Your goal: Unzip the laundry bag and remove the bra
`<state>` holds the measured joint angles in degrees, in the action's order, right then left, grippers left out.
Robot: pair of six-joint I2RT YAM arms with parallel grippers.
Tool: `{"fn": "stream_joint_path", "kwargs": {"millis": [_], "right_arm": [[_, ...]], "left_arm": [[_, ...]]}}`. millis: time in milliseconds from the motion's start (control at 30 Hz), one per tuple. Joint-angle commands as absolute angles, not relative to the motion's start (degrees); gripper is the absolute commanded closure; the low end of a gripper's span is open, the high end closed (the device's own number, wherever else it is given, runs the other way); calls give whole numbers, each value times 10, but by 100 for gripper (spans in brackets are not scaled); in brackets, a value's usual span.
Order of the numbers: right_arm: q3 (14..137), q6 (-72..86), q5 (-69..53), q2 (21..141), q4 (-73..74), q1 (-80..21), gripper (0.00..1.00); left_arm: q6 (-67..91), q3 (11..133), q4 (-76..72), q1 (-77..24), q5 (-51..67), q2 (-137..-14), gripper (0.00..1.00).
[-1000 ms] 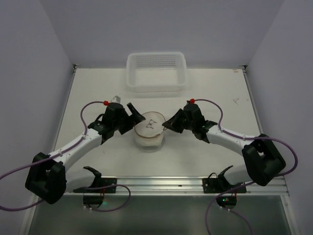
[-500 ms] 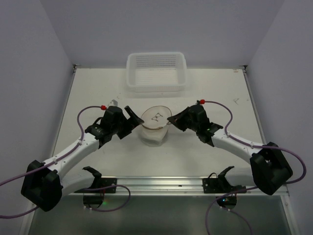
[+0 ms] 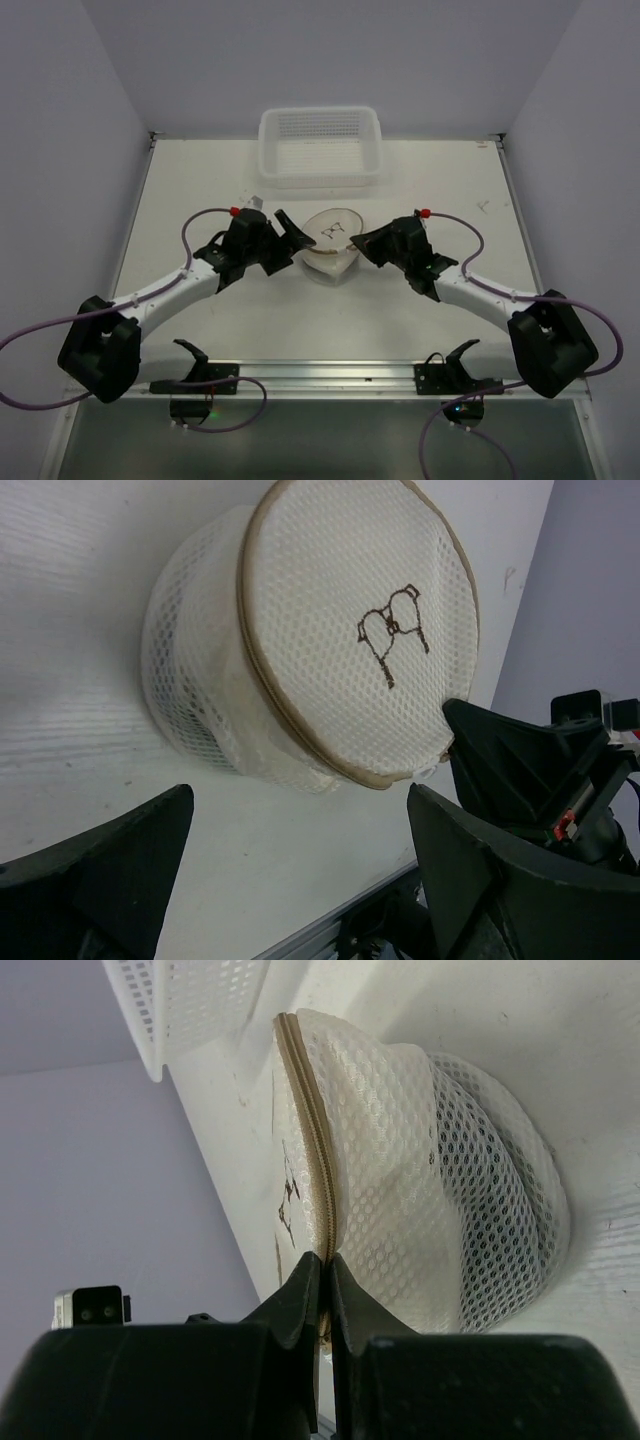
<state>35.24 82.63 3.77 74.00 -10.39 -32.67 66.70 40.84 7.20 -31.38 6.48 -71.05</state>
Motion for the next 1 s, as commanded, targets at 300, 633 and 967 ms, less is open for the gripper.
{"fn": "stream_joint_path", "kwargs": {"millis": [300,633,967], "right_arm": [[332,823,24,751,-160,-343,100],[342,692,-31,728,-115,-346,93],[359,356,-140,626,-2,-345,44]], "left_arm": [[743,460,-70,-360,91,-824,18],[723,459,-60,-361,72,-826,99],[691,424,-75,-311,156,-809,100]]}}
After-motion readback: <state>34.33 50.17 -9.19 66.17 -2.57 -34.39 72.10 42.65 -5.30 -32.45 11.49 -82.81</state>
